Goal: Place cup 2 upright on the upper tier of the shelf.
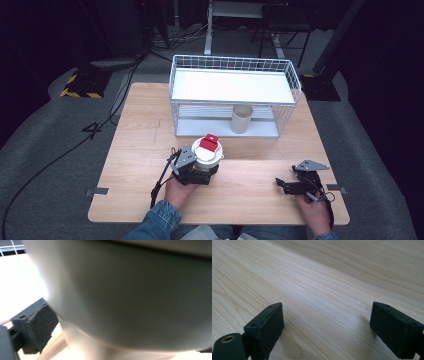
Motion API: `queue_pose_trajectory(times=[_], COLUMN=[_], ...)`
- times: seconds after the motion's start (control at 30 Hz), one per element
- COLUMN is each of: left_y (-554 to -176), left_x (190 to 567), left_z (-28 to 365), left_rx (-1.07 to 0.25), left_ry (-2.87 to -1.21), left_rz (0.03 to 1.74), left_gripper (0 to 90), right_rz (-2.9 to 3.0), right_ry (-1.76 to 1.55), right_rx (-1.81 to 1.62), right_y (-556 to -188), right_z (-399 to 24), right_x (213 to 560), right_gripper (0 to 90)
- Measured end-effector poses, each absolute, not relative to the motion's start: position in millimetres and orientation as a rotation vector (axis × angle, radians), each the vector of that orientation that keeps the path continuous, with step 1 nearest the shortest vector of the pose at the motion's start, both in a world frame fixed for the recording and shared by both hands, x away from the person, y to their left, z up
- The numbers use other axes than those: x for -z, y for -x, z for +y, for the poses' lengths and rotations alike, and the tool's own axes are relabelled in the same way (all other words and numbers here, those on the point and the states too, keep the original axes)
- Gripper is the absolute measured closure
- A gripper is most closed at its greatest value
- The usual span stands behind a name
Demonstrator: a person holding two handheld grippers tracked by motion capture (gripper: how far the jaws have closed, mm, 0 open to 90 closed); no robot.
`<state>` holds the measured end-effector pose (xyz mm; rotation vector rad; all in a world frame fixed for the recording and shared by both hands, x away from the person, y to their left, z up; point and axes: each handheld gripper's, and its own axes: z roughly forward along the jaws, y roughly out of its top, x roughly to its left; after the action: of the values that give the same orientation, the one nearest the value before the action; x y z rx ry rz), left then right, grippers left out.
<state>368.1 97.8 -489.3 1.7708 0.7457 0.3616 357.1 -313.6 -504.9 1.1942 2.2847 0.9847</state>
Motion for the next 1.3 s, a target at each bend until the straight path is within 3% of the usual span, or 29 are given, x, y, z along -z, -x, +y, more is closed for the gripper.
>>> queue_pose_trajectory(times=[0.07, 0.2, 1.3], left_y=[-367.7, -367.3, -362.0], left_x=[489.9, 489.8, 480.3], left_z=[96.7, 96.1, 101.3], left_rx=[-0.355, -0.372, -0.432], left_ry=[-1.772, -1.776, -1.799], left_rz=[0.732, 0.73, 0.751], left_gripper=[9.1, 10.1, 12.4], right_rz=[2.285, 2.285, 2.277], right_ry=[-1.194, -1.194, -1.206], right_rx=[-0.985, -0.985, -0.982], right_y=[-357.1, -357.1, -357.0], right_z=[-313.6, -313.5, -312.1], right_x=[504.9, 504.9, 504.9], right_gripper=[12.2, 12.2, 12.0])
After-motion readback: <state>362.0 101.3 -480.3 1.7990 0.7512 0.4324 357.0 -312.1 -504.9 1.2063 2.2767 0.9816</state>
